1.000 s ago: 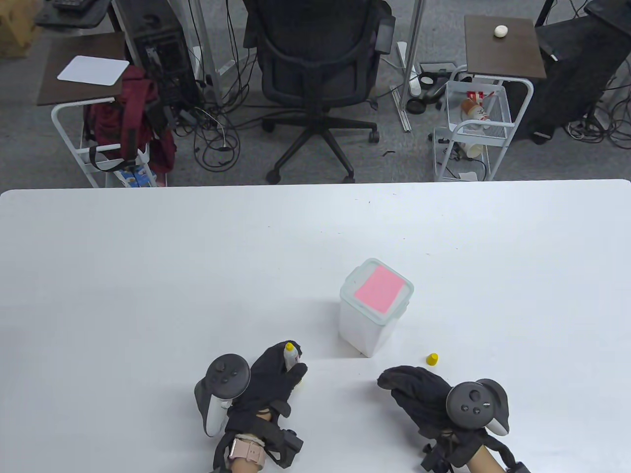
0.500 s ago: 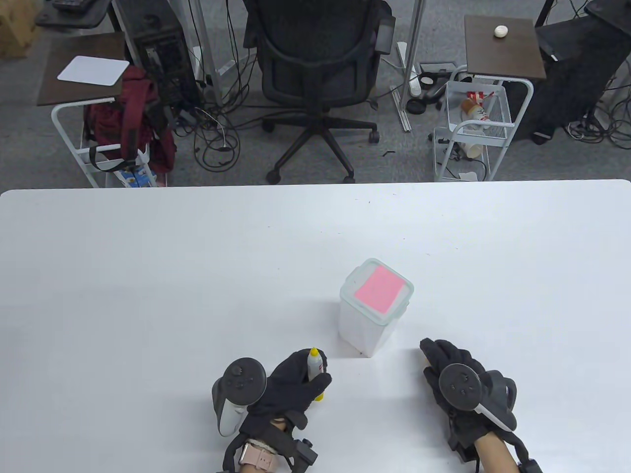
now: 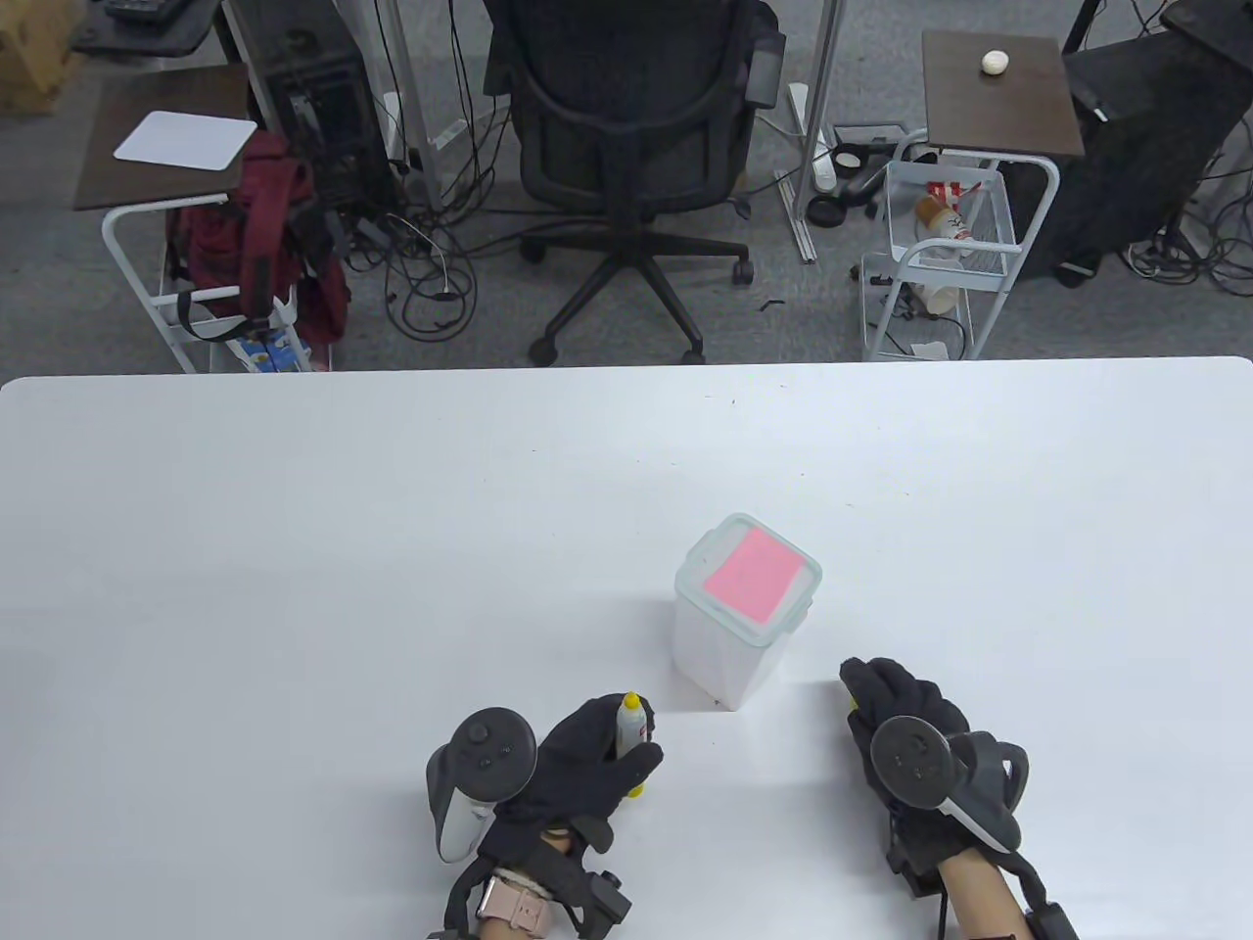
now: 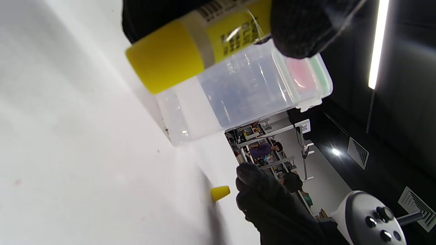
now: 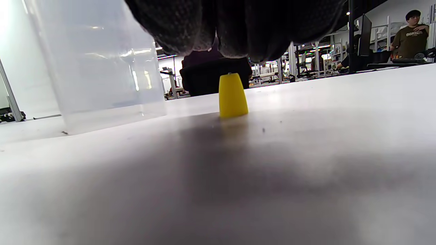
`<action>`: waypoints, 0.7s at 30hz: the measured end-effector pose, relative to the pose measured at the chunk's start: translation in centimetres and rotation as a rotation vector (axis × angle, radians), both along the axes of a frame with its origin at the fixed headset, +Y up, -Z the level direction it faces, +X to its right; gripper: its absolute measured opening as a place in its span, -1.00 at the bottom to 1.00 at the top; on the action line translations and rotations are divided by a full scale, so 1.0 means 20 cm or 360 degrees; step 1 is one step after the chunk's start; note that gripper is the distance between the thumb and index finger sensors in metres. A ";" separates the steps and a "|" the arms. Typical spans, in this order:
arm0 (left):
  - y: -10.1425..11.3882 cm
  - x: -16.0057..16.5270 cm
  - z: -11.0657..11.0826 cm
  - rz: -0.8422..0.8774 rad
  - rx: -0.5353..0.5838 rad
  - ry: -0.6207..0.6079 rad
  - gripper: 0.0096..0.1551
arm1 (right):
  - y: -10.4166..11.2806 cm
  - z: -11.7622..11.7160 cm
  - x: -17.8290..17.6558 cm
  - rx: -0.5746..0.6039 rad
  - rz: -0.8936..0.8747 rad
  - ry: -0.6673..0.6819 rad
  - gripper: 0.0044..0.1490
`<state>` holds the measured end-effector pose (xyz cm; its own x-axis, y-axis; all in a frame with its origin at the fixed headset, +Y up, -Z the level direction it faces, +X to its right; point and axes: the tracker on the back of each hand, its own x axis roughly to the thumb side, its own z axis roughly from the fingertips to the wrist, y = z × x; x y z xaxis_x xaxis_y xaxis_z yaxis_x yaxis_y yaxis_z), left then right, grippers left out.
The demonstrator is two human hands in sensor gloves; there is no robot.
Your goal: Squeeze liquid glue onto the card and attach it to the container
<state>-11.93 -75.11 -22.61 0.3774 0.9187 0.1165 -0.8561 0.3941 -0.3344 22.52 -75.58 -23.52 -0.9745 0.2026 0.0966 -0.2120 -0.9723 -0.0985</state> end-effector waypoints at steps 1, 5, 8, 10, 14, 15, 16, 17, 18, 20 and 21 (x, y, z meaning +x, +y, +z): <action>0.00 0.00 0.00 -0.0005 0.0002 0.0003 -0.35 | 0.00 -0.01 0.00 -0.0023 0.0022 -0.0012 -0.36; 0.00 0.00 0.00 0.0000 0.0008 0.0010 -0.35 | -0.02 -0.05 0.01 -0.0102 0.0109 -0.0067 -0.34; 0.00 0.00 0.00 -0.0008 0.0008 0.0005 -0.35 | -0.04 -0.09 0.00 -0.0209 0.0205 -0.0076 -0.36; 0.00 0.00 -0.01 -0.0025 0.0010 0.0000 -0.35 | -0.05 -0.11 0.00 -0.0269 0.0244 -0.0072 -0.39; 0.00 0.02 -0.01 -0.0060 0.0011 -0.0023 -0.35 | -0.04 -0.09 0.00 -0.0163 0.0241 -0.0047 -0.45; 0.00 0.02 -0.01 -0.0069 0.0012 -0.0029 -0.35 | -0.03 -0.08 -0.01 -0.0138 0.0224 -0.0030 -0.45; 0.01 0.03 -0.01 -0.0086 0.0017 -0.0039 -0.35 | -0.02 -0.07 -0.01 -0.0084 0.0186 -0.0003 -0.45; 0.01 0.03 0.00 -0.0103 0.0022 -0.0045 -0.35 | -0.01 -0.06 -0.02 -0.0051 0.0148 0.0034 -0.45; 0.01 0.04 0.00 -0.0134 0.0033 -0.0060 -0.35 | 0.02 -0.04 -0.03 -0.0022 0.0097 0.0104 -0.45; 0.02 0.06 0.01 -0.0201 0.0062 -0.0091 -0.34 | 0.07 0.01 -0.07 0.0052 -0.0039 0.0213 -0.45; 0.03 0.06 0.02 -0.0231 0.0077 -0.0102 -0.35 | 0.10 0.04 -0.08 0.0081 -0.0108 0.0250 -0.44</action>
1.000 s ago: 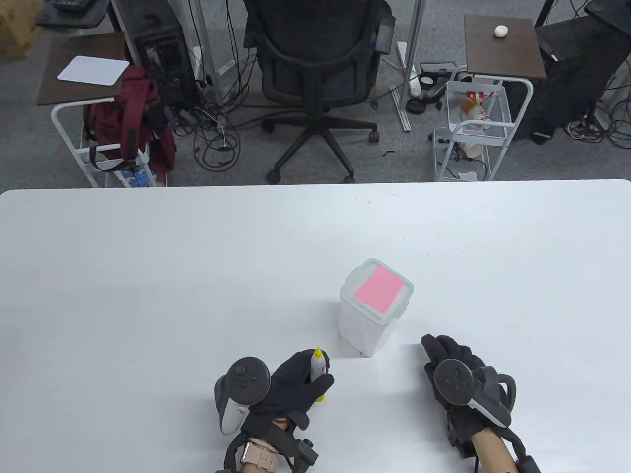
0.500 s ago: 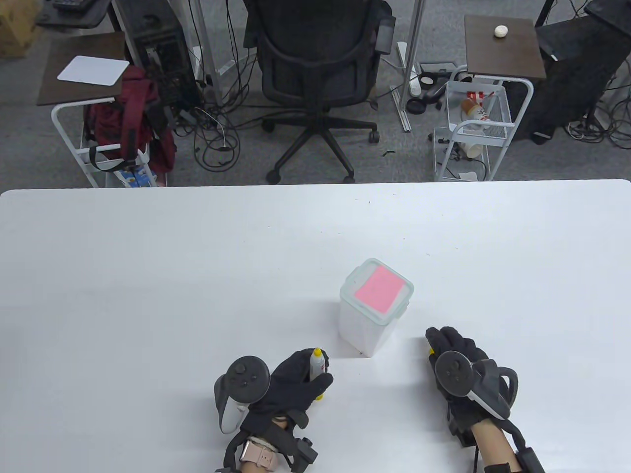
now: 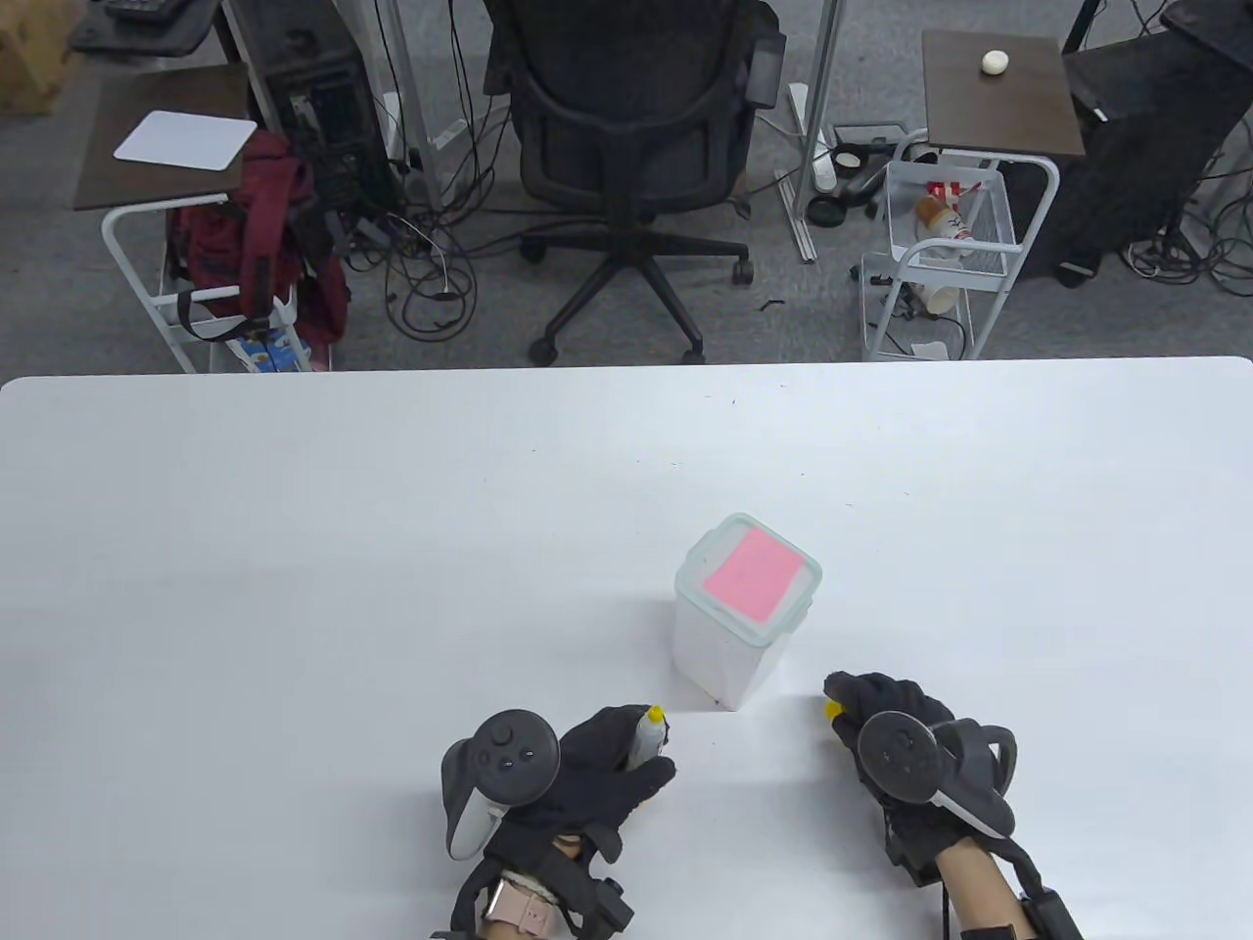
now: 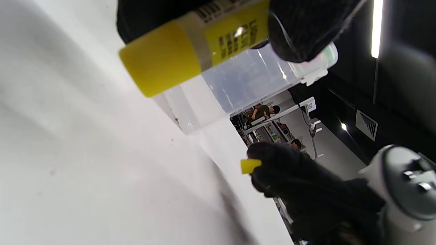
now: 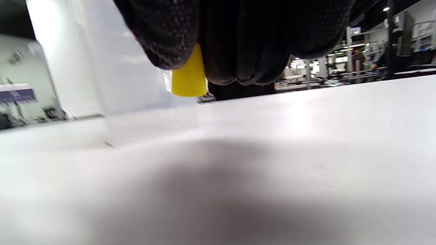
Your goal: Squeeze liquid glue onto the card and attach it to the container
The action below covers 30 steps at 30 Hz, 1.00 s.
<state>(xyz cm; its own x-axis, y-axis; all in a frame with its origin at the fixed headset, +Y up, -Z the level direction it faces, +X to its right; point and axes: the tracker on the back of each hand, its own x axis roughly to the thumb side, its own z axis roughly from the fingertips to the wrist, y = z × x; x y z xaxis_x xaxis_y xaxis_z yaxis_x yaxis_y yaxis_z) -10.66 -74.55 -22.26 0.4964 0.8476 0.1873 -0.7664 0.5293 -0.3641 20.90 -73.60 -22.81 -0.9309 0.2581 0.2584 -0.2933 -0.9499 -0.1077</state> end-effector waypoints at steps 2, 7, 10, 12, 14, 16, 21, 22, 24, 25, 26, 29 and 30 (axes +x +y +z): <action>0.01 0.02 0.01 -0.0091 0.0042 -0.0032 -0.35 | 0.06 0.06 -0.04 0.0069 -0.0184 0.0154 -0.44; 0.04 0.08 0.04 -0.0360 0.0139 -0.0144 -0.34 | 0.15 0.18 -0.11 0.0215 -0.0585 0.0459 -0.44; 0.05 0.11 0.05 -0.0495 0.0175 -0.0208 -0.35 | 0.17 0.21 -0.13 0.0232 -0.0714 0.0554 -0.44; 0.05 0.14 0.06 -0.0575 0.0200 -0.0254 -0.35 | 0.16 0.22 -0.14 0.0205 -0.0729 0.0606 -0.44; 0.06 0.16 0.08 -0.0673 0.0240 -0.0297 -0.34 | 0.16 0.23 -0.16 0.0203 -0.0696 0.0621 -0.44; 0.07 0.19 0.09 -0.0762 0.0282 -0.0323 -0.34 | 0.16 0.23 -0.17 0.0194 -0.0655 0.0636 -0.44; 0.07 0.22 0.10 -0.0846 0.0315 -0.0360 -0.34 | 0.13 0.23 -0.21 0.0075 -0.0637 0.0721 -0.45; 0.07 0.22 0.10 -0.0842 0.0308 -0.0370 -0.34 | 0.12 0.23 -0.21 0.0073 -0.0607 0.0727 -0.45; 0.07 0.22 0.11 -0.0862 0.0307 -0.0374 -0.34 | 0.12 0.23 -0.22 0.0088 -0.0560 0.0722 -0.45; 0.07 0.22 0.11 -0.0867 0.0307 -0.0377 -0.34 | 0.12 0.24 -0.23 0.0095 -0.0542 0.0716 -0.45; 0.07 0.22 0.11 -0.0865 0.0309 -0.0381 -0.34 | 0.12 0.24 -0.24 0.0097 -0.0525 0.0710 -0.45; 0.07 0.23 0.11 -0.0888 0.0331 -0.0388 -0.34 | 0.11 0.24 -0.25 0.0100 -0.0500 0.0695 -0.45; 0.07 0.23 0.12 -0.0885 0.0336 -0.0390 -0.34 | 0.11 0.25 -0.25 0.0099 -0.0485 0.0695 -0.45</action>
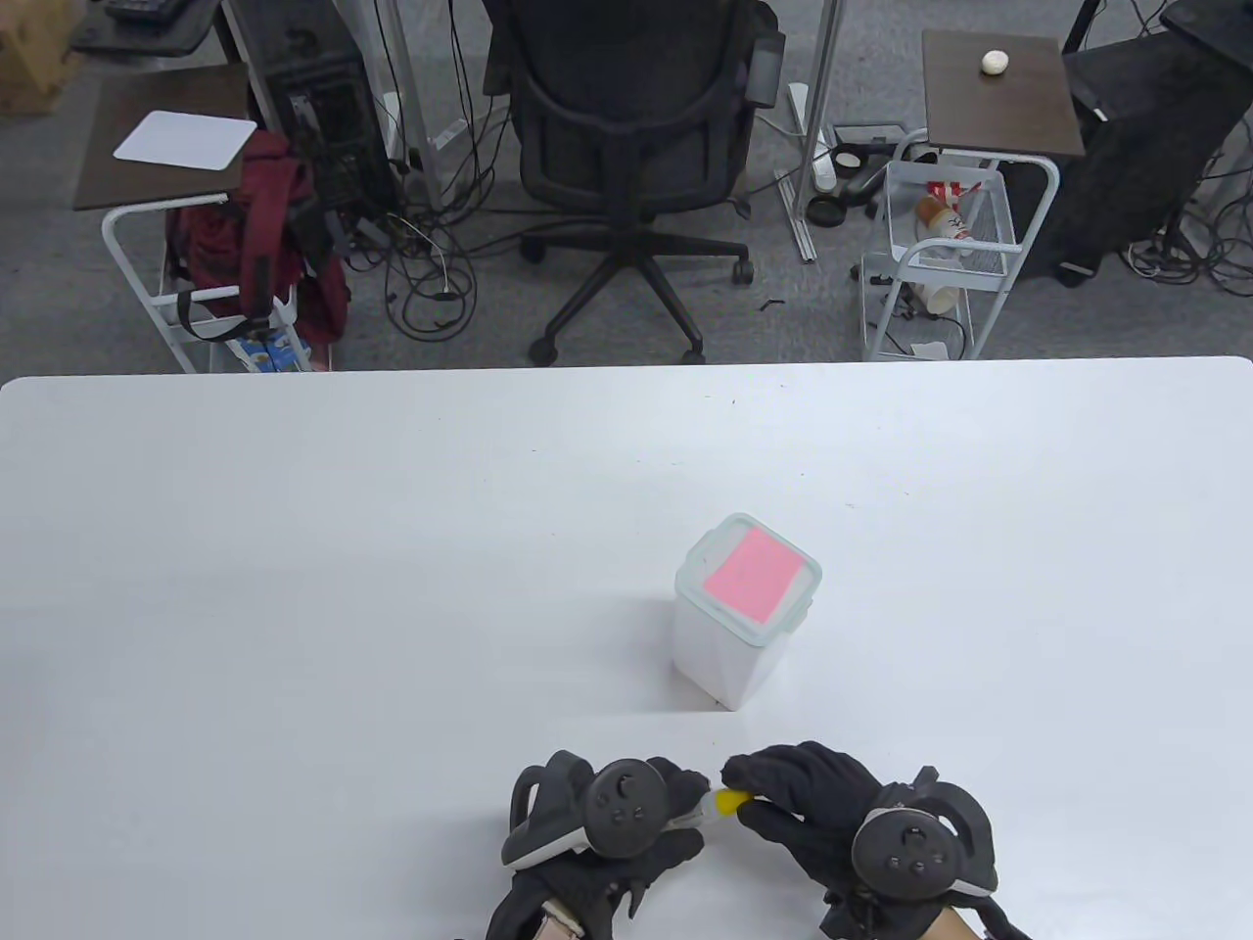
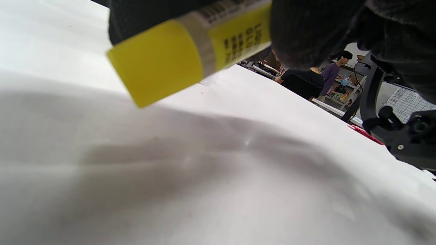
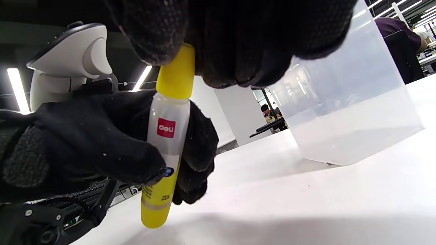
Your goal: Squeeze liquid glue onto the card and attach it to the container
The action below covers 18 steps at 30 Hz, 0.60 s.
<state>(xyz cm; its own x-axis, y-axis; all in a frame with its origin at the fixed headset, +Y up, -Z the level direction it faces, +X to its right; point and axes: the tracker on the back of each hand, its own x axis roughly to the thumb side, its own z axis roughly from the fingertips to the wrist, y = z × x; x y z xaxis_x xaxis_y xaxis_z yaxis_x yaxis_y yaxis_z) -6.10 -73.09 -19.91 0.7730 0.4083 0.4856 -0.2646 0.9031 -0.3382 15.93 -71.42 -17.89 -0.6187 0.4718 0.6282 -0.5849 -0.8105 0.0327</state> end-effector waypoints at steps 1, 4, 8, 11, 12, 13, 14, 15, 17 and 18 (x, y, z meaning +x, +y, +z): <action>0.00 0.00 0.00 0.0000 -0.0002 -0.0005 -0.34 | 0.00 0.00 0.00 0.0005 0.0013 -0.0009 -0.45; 0.00 0.01 0.01 0.0003 -0.0004 -0.0034 -0.34 | -0.01 0.01 -0.01 0.0066 0.0075 -0.0062 -0.45; -0.01 0.02 0.02 -0.0035 0.0013 -0.0033 -0.33 | -0.03 0.02 -0.02 0.0074 0.0128 -0.0095 -0.43; -0.01 0.01 0.00 0.0043 -0.0028 -0.0007 -0.33 | -0.04 0.02 -0.02 0.0048 0.0050 0.0039 -0.22; -0.01 0.01 0.00 0.0052 -0.0033 0.0002 -0.33 | -0.04 0.01 -0.03 0.0029 0.0021 0.0098 -0.20; -0.01 0.00 0.00 0.0047 -0.0024 0.0009 -0.33 | -0.04 0.01 -0.03 0.0017 0.0013 0.0132 -0.20; -0.01 0.00 0.00 0.0038 -0.0016 0.0015 -0.33 | -0.04 0.01 -0.03 0.0008 0.0026 0.0158 -0.25; -0.01 0.00 0.00 0.0035 -0.0014 0.0014 -0.33 | -0.04 0.02 -0.04 0.0007 0.0039 0.0152 -0.31; -0.01 0.01 0.00 0.0013 -0.0005 0.0007 -0.33 | -0.04 0.02 -0.04 0.0025 0.0095 0.0098 -0.39; -0.01 0.01 0.01 -0.0010 0.0009 0.0000 -0.33 | -0.04 0.02 -0.04 0.0028 0.0104 0.0093 -0.39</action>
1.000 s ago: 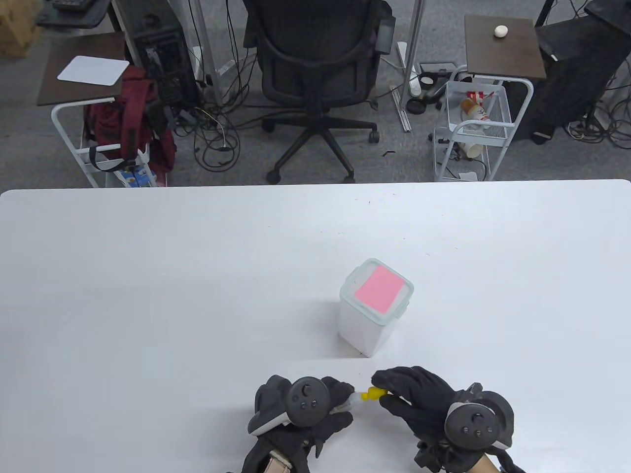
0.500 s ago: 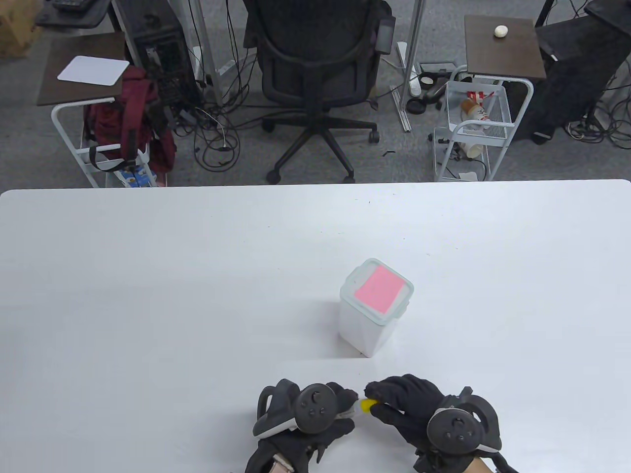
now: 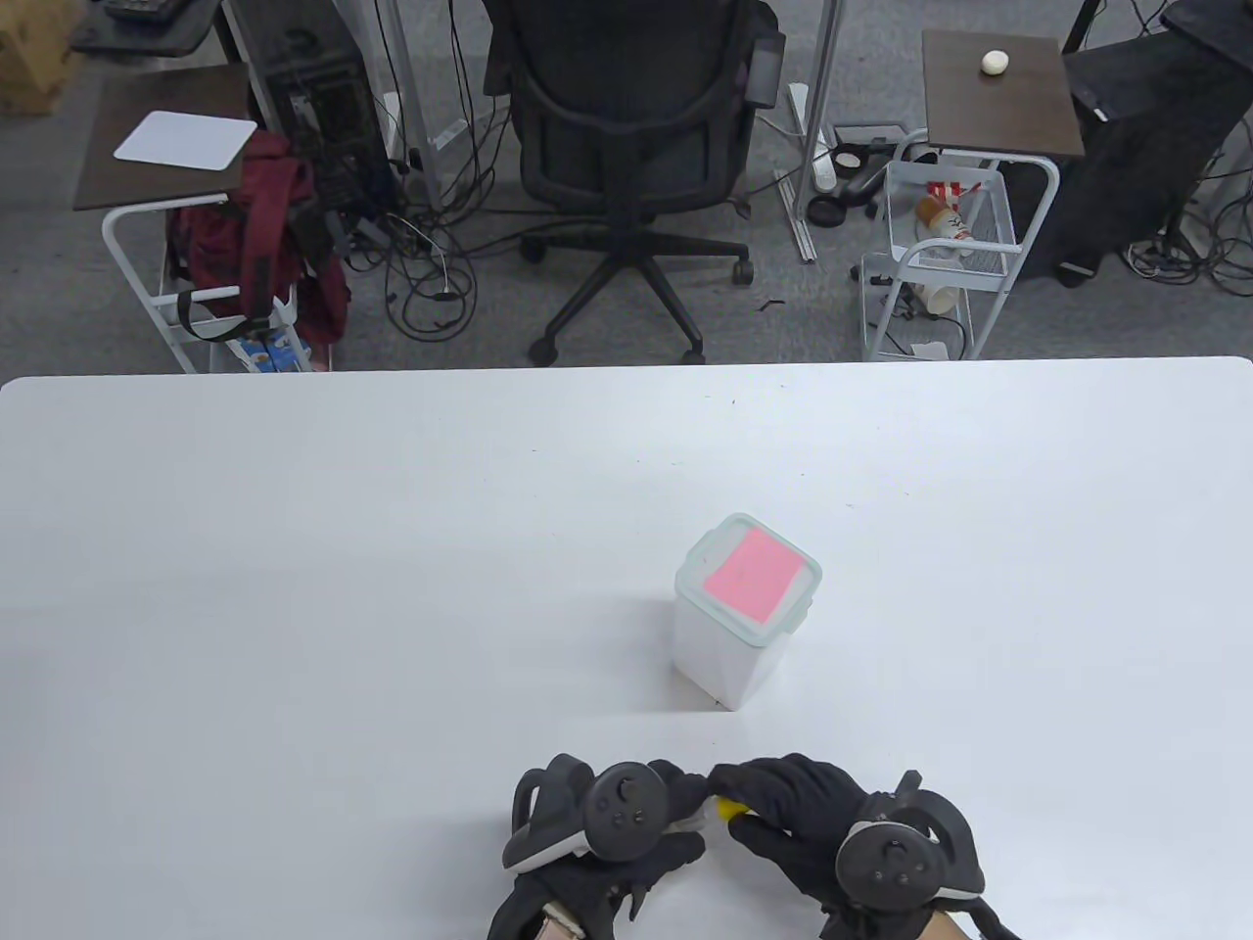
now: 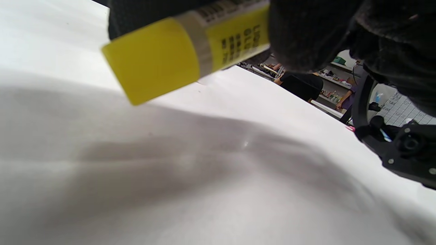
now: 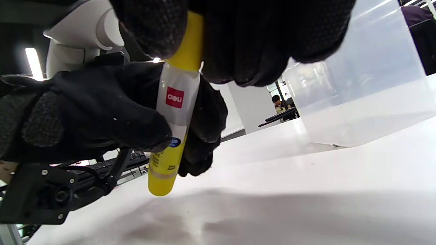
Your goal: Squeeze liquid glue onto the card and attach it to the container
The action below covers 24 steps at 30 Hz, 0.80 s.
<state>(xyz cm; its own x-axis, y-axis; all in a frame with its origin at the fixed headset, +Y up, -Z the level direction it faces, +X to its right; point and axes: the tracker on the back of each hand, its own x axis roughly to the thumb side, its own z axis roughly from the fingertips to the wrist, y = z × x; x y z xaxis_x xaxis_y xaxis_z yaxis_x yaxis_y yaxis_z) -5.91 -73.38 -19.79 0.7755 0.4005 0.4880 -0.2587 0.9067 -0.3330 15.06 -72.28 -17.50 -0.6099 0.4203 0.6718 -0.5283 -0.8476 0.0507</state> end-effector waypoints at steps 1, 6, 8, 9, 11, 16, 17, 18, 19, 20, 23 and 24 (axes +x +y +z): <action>0.00 0.00 0.00 -0.0008 0.0007 -0.0003 -0.33 | 0.00 0.00 0.00 0.0004 0.0011 -0.0011 -0.39; 0.00 0.02 0.01 -0.0019 0.0019 -0.0034 -0.33 | -0.02 0.00 0.01 0.0010 0.0047 -0.0103 -0.38; 0.00 0.02 0.01 -0.0040 0.0026 -0.0031 -0.32 | -0.02 -0.01 0.01 -0.0009 0.0041 -0.0112 -0.37; 0.00 0.02 0.01 -0.0025 0.0020 -0.0016 -0.32 | -0.03 -0.01 0.01 -0.0013 0.0025 -0.0092 -0.35; 0.00 0.01 0.00 0.0029 -0.0016 -0.0006 -0.32 | -0.03 -0.01 0.00 -0.0044 0.0001 0.0013 -0.21; 0.00 0.02 0.00 -0.0067 0.0036 -0.0003 -0.32 | -0.04 -0.01 -0.02 -0.0042 0.0083 -0.0014 -0.34; -0.01 0.02 0.00 -0.0075 0.0026 -0.0011 -0.32 | -0.05 -0.01 -0.02 -0.0038 0.0098 -0.0019 -0.35; -0.02 0.02 0.00 -0.0068 0.0007 -0.0028 -0.32 | -0.05 -0.01 -0.02 -0.0036 0.0119 -0.0053 -0.35; -0.02 0.03 0.01 -0.0063 0.0001 -0.0031 -0.32 | -0.06 -0.01 -0.01 -0.0040 0.0126 -0.0063 -0.35; -0.02 0.03 0.01 -0.0076 0.0005 -0.0039 -0.32 | -0.06 -0.02 -0.01 -0.0059 0.0114 -0.0073 -0.34; -0.01 0.03 0.01 -0.0118 0.0055 -0.0023 -0.33 | -0.07 -0.03 0.00 -0.0103 0.0064 -0.0071 -0.32; -0.01 0.03 0.01 -0.0111 0.0064 -0.0010 -0.33 | -0.08 -0.02 0.00 -0.0105 0.0038 -0.0053 -0.27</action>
<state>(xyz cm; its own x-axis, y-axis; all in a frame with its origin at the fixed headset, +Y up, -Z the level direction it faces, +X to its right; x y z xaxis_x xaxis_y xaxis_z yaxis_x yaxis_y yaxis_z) -5.33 -73.49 -19.54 0.7978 0.3256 0.5075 -0.1927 0.9352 -0.2971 14.99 -73.78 -17.99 -0.6416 0.4481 0.6225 -0.5104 -0.8553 0.0896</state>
